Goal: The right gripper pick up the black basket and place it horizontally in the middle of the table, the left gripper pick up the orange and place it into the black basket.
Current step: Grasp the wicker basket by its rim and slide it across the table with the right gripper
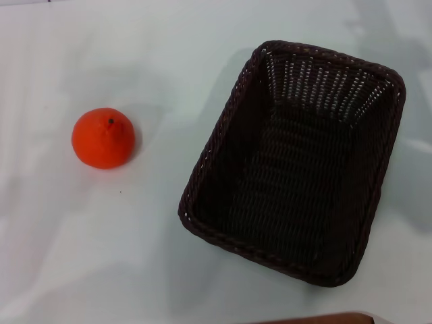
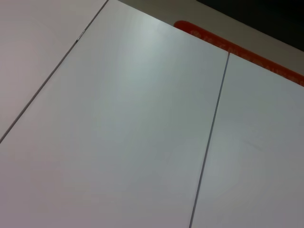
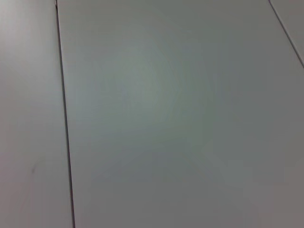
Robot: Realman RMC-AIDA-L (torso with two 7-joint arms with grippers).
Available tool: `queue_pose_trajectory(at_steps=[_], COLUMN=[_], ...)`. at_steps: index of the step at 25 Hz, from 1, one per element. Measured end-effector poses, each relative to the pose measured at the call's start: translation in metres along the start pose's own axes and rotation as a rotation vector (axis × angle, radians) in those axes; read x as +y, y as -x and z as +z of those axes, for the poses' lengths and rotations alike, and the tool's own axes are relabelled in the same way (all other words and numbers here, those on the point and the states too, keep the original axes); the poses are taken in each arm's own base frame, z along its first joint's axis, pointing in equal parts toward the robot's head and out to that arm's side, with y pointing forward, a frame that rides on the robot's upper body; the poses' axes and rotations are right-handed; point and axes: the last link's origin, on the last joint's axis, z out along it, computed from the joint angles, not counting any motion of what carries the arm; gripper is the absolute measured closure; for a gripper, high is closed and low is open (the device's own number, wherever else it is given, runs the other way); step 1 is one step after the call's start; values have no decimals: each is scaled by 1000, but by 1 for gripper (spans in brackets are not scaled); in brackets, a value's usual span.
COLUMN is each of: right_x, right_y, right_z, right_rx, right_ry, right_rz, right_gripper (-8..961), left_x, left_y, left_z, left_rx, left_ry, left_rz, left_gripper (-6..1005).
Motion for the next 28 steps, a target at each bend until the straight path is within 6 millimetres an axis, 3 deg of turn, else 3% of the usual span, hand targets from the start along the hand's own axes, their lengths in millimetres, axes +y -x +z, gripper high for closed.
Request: queue_pose_trajectory(at_steps=[11,16,21,28], right_x=[3,1,-5,-19], right_y=[-1,-4,-26,-65], right_z=[1,15,46,80], right_rx=[-11,-111,-387,-943], right_ry=[-14,-179,-526,-770], right_rz=[119,217,239,95], right_gripper=[195,196,196,196], left_x=[0,0,-1,-2], left_y=[0,0,-1,0], left_z=[0,-2,-2,-1], left_rx=[0,-1,1,-2], left_ry=[-2,-4,-12,-16], left_rz=[4,3,6,4], left_gripper=[82,83,84,85])
